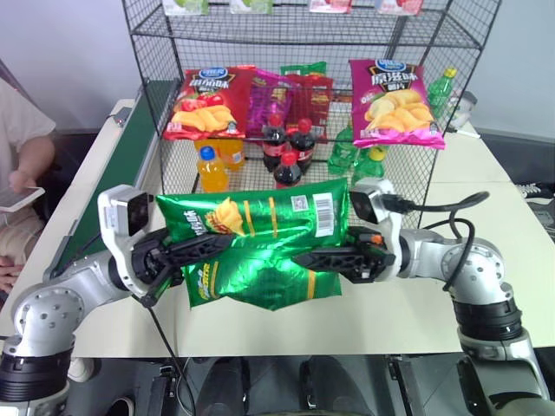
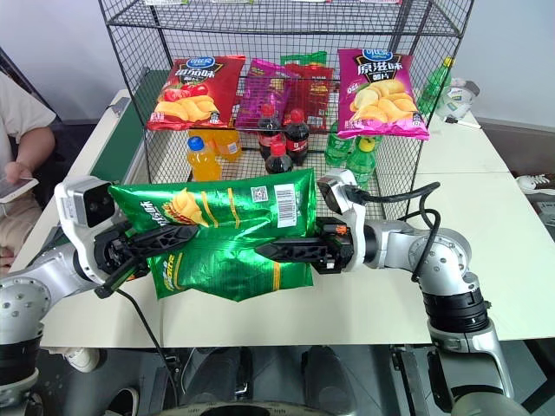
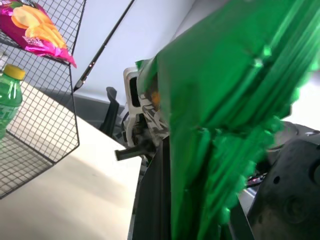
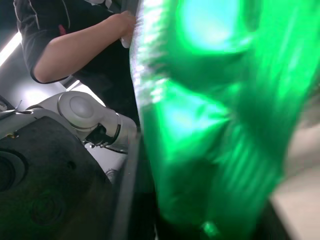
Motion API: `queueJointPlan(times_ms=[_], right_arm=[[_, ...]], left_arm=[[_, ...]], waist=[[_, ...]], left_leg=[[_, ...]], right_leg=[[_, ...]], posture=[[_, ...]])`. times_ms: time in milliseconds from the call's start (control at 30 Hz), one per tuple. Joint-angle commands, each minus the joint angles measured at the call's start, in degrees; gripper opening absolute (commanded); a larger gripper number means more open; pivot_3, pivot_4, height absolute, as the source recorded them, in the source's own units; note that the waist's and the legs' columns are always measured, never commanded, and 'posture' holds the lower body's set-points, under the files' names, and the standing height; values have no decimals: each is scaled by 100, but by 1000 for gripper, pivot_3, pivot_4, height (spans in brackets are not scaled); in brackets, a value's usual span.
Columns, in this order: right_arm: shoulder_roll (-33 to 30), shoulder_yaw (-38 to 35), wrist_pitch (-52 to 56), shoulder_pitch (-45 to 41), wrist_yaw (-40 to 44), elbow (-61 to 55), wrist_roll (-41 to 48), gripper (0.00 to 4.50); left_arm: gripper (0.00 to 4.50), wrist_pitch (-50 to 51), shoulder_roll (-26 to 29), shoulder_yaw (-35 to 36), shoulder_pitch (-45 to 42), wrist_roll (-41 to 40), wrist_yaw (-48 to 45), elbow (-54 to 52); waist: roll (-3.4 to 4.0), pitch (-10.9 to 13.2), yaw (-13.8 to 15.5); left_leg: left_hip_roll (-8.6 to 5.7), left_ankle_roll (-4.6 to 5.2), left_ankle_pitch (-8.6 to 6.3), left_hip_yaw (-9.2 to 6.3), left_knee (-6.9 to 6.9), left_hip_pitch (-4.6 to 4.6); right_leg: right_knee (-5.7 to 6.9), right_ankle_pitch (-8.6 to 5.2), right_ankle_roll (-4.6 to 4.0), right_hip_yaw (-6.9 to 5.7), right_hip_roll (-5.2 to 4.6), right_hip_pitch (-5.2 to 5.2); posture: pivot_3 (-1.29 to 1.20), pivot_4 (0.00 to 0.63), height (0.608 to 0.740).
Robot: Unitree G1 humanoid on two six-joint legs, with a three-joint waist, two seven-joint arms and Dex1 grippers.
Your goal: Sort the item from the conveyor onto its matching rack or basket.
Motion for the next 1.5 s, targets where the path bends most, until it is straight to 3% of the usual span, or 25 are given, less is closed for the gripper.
queueJointPlan(times_ms=[33, 133, 233, 367, 400, 467, 633, 700, 767, 933, 1167, 1500], right_arm=[[49, -61, -117, -74, 24, -106, -11, 16], [24, -85, -237, -30, 14, -157, -157, 0], [-69, -113, -590, 51, -18, -334, -564, 0], [-322, -7, -2114, 300, -132, -934, -2209, 0], [-314, -15, -2664, 351, -161, -1042, -2661, 0], [-209, -198, -3151, 363, -339, -1267, -2928, 0], [-593, -73, -5211, 170, -351, -1545, -4807, 0], [-527, -85, -6004, -301, -900, -1216, -5714, 0], [-499, -46, -6329, -533, -1138, -951, -6155, 0], [-699, 452, -7175, -1041, -2355, 57, -8456, 0], [-621, 1318, -6905, -1715, -3737, 1498, -10868, 0], [-54, 1370, -6087, -1976, -4255, 2267, -11404, 0]], left_arm=[[0, 40, 97, 110, 24, 115, 109, -31], [828, 64, 183, 158, 106, 218, 141, -50], [2254, -126, 182, 343, 238, 379, 153, -74], [4159, -551, 159, 765, 545, 813, 279, -174], [4435, -665, 133, 856, 618, 927, 314, -201], [4435, -939, 38, 1025, 708, 1144, 411, -225], [4435, -1982, -232, 1050, 663, 2205, 537, -224], [4435, -2360, -361, 854, 518, 2660, 613, -158], [4435, -2388, -409, 722, 443, 2802, 644, -108], [4435, -2654, -600, 373, 163, 3224, 703, 30], [4435, -2873, -768, 131, 168, 3586, 830, -38], [4435, -2977, -893, 75, 259, 3729, 1056, -145]], waist=[[0, 0, 0], [0, 0, -11], [0, 0, -8], [0, 0, 1], [0, 0, 2], [0, 0, -2], [1, 1, 31], [1, 1, 52], [0, 0, 68], [-2, -1, 116], [-1, 0, 77], [-1, 0, 88]], left_leg=[[0, 0, 0, -1, 0, 0], [0, 0, 0, -1, 0, 0], [0, 0, 0, -2, 0, -1], [0, 0, 0, -1, -1, -6], [0, 0, 0, -2, -1, -7], [0, 0, 0, -1, -2, -8], [-2, 0, 0, 0, -3, -8], [-2, 0, 0, 0, -2, -7], [-2, -1, 1, 2, 1, -6], [-2, -2, 1, 4, 0, -6], [-1, -4, 2, 11, -1, -9], [0, -6, 4, 11, -2, -11]], right_leg=[[0, 0, 0, 0, 0, 0], [0, 0, 0, 0, 0, 0], [0, 0, 0, -1, -1, -1], [-2, 0, 0, -1, -3, -6], [-5, 0, 0, -1, -4, -8], [-7, 0, 0, -1, -3, -8], [-11, 0, 1, -2, -4, -6], [-16, 1, 1, -2, -4, -1], [-15, 4, 4, 0, -2, -3], [-19, 4, 4, 0, -3, -2], [-17, 4, 3, 6, -3, -12], [-16, 4, 4, 6, -3, -12]], posture=[[0, 150, 739], [0, 150, 739], [0, 150, 739], [0, 150, 739], [0, 150, 739], [0, 150, 739], [0, 150, 739], [0, 150, 739], [0, 150, 739], [0, 150, 739], [0, 150, 739], [0, 150, 739]])
